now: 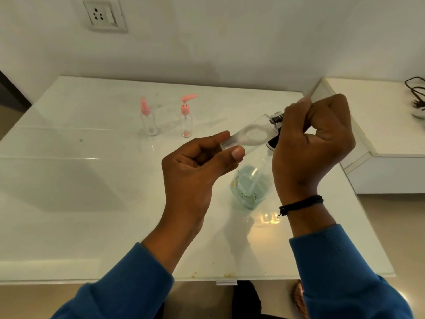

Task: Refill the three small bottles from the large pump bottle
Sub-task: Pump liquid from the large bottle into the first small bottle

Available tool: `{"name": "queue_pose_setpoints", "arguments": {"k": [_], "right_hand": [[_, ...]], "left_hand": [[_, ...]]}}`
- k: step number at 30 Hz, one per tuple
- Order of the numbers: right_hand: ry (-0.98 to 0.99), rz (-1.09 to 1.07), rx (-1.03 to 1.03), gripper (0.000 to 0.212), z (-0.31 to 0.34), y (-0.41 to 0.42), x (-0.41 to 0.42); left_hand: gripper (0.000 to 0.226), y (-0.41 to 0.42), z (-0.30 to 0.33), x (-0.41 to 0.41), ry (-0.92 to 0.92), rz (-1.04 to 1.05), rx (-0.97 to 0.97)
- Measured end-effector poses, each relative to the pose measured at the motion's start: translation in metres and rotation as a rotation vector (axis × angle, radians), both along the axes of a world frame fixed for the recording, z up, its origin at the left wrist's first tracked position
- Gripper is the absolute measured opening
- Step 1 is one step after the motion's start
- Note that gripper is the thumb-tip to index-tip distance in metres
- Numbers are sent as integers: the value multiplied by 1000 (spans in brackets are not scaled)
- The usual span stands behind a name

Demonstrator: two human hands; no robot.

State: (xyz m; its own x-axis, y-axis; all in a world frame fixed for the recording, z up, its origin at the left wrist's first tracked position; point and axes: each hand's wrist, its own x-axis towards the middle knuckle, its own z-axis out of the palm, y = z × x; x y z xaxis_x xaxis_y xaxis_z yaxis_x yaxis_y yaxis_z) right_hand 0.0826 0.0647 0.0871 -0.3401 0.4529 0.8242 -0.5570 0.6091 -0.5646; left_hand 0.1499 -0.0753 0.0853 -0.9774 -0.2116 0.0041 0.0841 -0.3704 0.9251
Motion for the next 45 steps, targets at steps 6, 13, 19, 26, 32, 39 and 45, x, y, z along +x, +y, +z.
{"name": "queue_pose_setpoints", "arguments": {"k": [6,13,19,26,32,39,45], "right_hand": [[-3,-12,40,41,9,0,0],[1,1,7,41,5,1,1],[-13,13,-10,38,-1,-1,3],[-5,-39,12,39,4,-1,1],[-4,-21,10,39,0,2,0],[-14,-4,-11,39,-1,-1,2],[-11,-33,15,39,3,0,1]], "left_hand": [[44,-1,1,0,8,-10,0],[42,0,0,1,4,-9,10],[42,0,0,0,3,-3,5],[42,-1,1,0,11,-10,-2],[42,1,1,1,0,-8,15],[42,1,1,1,8,-6,7],[41,0,1,0,12,-9,21]]}}
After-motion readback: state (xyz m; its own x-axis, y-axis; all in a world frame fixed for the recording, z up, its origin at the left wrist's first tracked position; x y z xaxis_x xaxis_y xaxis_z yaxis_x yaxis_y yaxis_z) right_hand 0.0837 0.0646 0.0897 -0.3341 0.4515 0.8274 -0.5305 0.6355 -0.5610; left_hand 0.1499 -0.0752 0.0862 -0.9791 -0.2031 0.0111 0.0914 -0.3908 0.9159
